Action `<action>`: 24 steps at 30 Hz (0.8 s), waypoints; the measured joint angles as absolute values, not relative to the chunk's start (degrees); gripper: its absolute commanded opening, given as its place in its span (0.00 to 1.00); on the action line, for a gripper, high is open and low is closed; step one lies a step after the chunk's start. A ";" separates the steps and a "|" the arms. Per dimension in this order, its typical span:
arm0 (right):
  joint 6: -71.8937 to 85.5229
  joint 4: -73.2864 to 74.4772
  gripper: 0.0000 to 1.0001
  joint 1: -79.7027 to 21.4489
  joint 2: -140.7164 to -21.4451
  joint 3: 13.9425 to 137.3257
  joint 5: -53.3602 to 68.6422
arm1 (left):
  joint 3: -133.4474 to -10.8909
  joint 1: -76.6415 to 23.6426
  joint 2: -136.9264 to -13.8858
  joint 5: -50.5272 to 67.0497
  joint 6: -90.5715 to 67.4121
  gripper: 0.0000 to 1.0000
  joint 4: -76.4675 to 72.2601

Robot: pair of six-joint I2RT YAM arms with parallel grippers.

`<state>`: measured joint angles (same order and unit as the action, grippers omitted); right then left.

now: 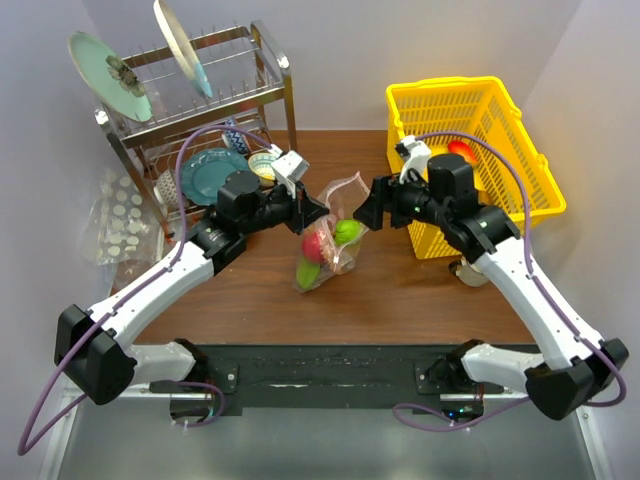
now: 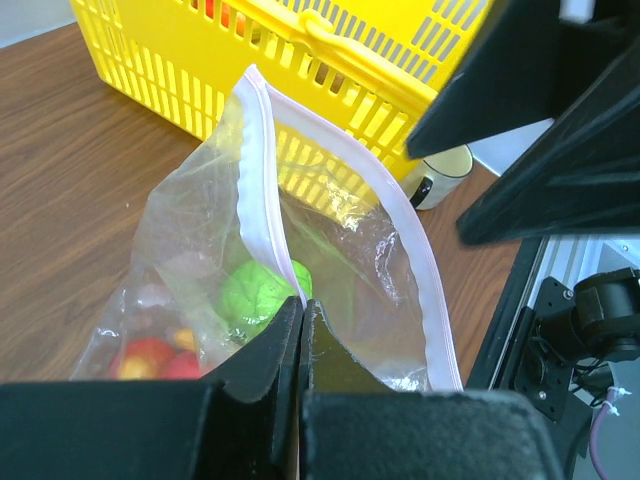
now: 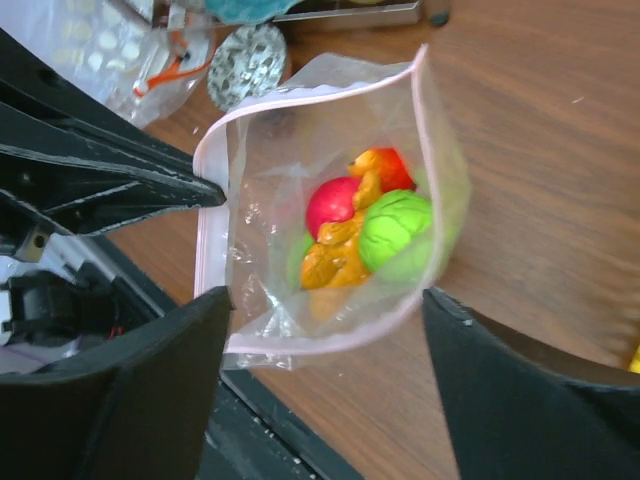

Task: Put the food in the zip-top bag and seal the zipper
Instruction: Adjust the zipper on the food storage bag.

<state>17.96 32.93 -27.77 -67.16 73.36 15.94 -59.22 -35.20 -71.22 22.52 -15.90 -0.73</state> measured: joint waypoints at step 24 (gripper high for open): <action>19.11 40.73 0.00 -27.77 -68.16 77.19 10.24 | -59.22 -35.20 -70.08 22.31 -15.88 0.00 -0.69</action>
